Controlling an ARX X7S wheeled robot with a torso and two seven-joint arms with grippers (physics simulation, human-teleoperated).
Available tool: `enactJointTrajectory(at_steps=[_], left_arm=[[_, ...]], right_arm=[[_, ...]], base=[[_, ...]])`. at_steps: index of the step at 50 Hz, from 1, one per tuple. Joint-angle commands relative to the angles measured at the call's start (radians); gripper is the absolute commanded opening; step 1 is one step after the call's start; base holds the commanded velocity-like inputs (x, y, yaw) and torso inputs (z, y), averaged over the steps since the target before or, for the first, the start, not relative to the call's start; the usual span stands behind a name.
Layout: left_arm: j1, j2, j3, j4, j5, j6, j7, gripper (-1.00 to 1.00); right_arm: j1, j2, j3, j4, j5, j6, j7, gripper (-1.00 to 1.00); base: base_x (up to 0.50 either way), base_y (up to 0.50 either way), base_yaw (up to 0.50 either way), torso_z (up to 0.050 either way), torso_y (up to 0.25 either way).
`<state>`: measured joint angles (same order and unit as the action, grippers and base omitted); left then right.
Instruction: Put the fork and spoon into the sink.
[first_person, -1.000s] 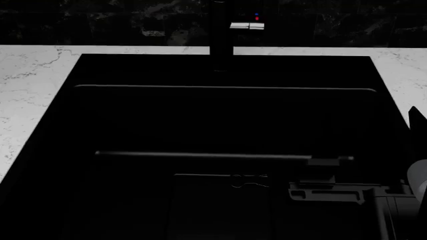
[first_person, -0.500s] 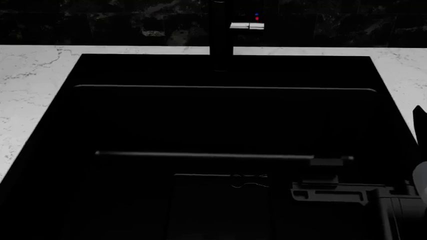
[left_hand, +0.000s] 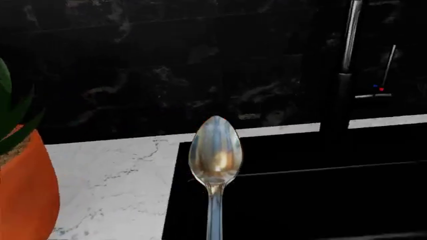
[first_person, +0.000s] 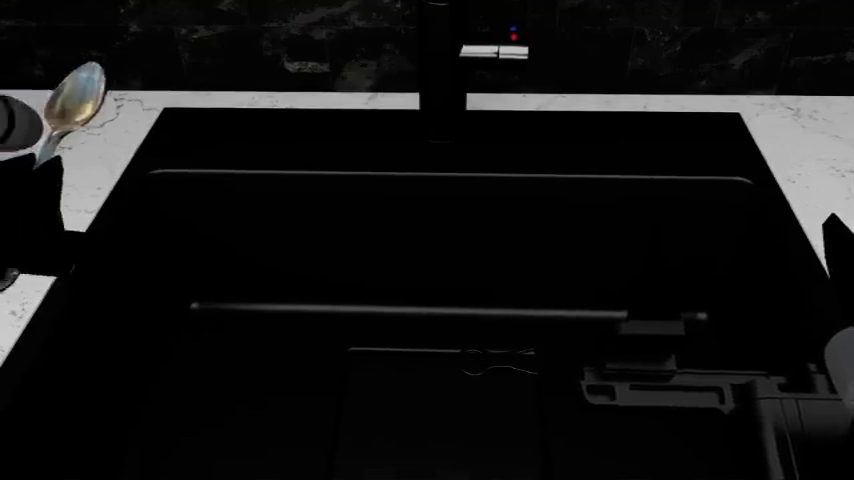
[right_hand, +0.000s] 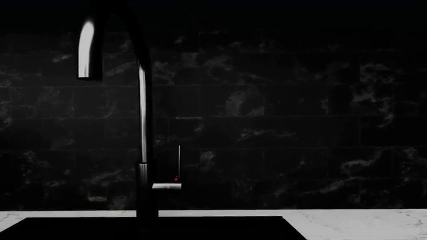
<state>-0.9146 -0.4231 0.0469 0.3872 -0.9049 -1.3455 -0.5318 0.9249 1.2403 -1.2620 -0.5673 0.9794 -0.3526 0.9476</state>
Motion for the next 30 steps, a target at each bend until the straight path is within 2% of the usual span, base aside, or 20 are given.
enactJointTrajectory(at_steps=[1, 12, 19, 25, 30], left_arm=[[-0.045, 0.123, 0.211, -0.183, 0.051, 0.144, 0.088, -1.00], [-0.047, 0.252, 0.335, -0.396, 0.116, 0.249, 0.163, -1.00], [-0.045, 0.330, 0.387, -0.661, 0.191, 0.384, 0.220, -1.00], [-0.040, 0.365, 0.437, -0.859, 0.255, 0.492, 0.267, -1.00], [-0.062, 0.407, 0.483, -1.096, 0.310, 0.605, 0.314, -1.00]], right_arm=[[-0.004, -0.014, 0.002, 0.018, 0.003, -0.002, -0.012, 1.00], [-0.016, -0.020, 0.002, 0.029, 0.000, -0.014, -0.019, 1.00], [-0.018, -0.017, 0.003, 0.022, -0.001, -0.012, -0.018, 1.00], [-0.023, -0.012, 0.005, 0.015, -0.007, -0.017, -0.012, 1.00], [-0.029, -0.004, 0.006, 0.009, -0.011, -0.022, -0.007, 1.00]], base=[[0.00, 0.00, 0.00, 0.000, 0.000], [0.00, 0.00, 0.00, 0.000, 0.000], [0.00, 0.00, 0.00, 0.000, 0.000], [0.00, 0.00, 0.00, 0.000, 0.000], [0.00, 0.00, 0.00, 0.000, 0.000]])
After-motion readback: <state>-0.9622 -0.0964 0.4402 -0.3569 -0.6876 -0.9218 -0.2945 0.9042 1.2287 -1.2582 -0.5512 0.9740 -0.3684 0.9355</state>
